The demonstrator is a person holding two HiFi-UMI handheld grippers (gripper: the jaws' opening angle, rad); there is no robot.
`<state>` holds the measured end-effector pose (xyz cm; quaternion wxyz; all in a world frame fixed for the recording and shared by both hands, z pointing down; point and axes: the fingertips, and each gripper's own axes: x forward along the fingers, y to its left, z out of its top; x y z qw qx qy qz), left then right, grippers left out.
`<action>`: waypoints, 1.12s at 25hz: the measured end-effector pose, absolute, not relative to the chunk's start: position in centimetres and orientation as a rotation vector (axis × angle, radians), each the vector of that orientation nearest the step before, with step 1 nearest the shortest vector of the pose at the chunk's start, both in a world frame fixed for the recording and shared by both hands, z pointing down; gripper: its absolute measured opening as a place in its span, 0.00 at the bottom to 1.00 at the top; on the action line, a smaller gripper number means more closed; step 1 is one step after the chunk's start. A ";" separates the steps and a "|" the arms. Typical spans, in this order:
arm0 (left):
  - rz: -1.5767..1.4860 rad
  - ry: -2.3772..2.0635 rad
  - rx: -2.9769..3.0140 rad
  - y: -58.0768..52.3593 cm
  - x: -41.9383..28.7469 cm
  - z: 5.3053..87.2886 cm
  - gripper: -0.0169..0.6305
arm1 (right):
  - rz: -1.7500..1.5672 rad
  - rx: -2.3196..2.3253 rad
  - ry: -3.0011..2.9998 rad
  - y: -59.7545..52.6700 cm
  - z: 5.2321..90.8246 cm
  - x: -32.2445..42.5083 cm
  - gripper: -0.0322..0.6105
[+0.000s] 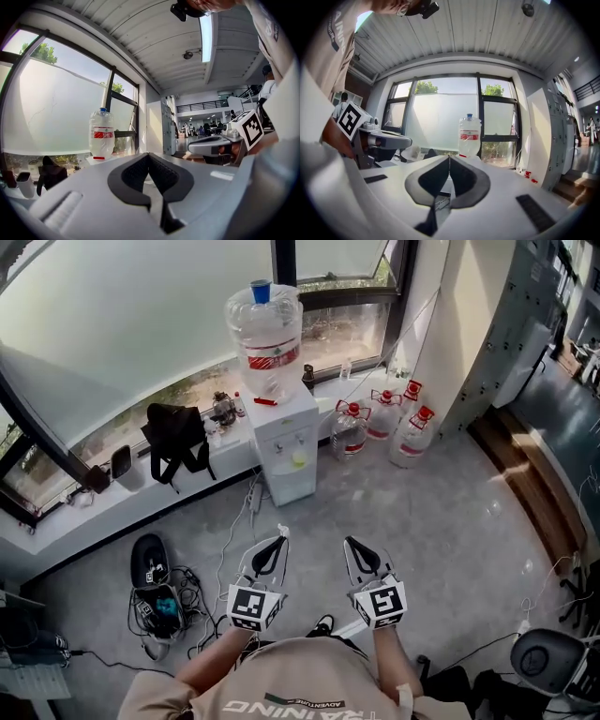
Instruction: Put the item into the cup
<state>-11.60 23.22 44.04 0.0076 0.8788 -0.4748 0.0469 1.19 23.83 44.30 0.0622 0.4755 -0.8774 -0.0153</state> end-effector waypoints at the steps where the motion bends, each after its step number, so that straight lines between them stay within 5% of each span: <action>1: 0.152 -1.494 2.739 22.5 -11.1 44.2 0.04 | -0.038 1.425 -2.658 23.0 44.5 1.7 0.07; 28: 0.208 -1.438 2.720 0.8 -10.4 46.6 0.04 | 0.019 1.325 -2.646 1.2 46.1 0.2 0.07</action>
